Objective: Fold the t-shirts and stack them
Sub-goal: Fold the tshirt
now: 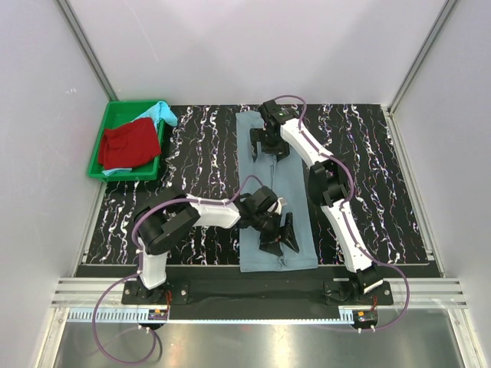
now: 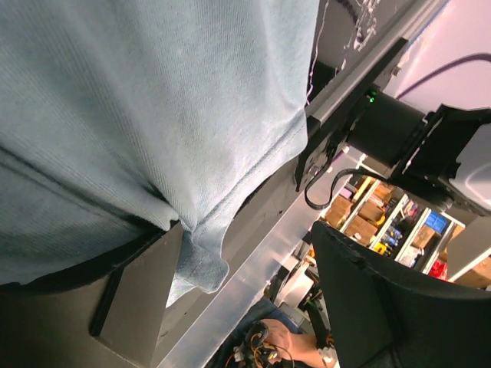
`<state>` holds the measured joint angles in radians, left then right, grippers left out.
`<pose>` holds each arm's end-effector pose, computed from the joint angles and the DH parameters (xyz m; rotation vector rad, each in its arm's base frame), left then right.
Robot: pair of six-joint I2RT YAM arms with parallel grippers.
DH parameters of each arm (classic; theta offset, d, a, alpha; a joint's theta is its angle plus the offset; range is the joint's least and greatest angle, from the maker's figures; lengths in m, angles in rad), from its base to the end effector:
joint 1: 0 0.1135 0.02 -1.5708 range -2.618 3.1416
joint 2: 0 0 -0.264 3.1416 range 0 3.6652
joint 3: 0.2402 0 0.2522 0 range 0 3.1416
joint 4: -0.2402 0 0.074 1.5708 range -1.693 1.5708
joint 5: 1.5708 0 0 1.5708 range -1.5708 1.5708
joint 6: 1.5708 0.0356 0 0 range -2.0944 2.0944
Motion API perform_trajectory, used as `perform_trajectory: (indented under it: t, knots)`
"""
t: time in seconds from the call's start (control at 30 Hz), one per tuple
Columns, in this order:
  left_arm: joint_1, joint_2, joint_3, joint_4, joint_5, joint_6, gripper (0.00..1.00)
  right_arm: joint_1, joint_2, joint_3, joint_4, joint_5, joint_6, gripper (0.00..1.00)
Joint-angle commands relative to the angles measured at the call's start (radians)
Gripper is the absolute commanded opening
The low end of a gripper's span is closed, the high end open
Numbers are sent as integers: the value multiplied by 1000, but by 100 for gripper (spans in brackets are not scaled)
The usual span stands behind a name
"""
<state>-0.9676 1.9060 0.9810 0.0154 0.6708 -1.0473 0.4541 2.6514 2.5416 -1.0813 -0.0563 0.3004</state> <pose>0.1887 -0.3129 0.1229 -0.2105 -2.6514 1.2579 0.4876 0.2402 0.1688 -0.2298 2.7871 0.2711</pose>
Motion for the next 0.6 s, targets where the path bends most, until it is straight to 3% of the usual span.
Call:
perform_trajectory:
  t: [0.0,0.23,0.57]
  knots:
    - [-16,45,21,-138,-169,59,77,8,68,6,113,-19,-58,100]
    - [-14,-51,9,-238,-192,99,76,5,13,-4,94,-22,-43,100]
    - [-46,-470,-30,-382,-284,121,77,3,-241,-10,-40,-30,-9,100]
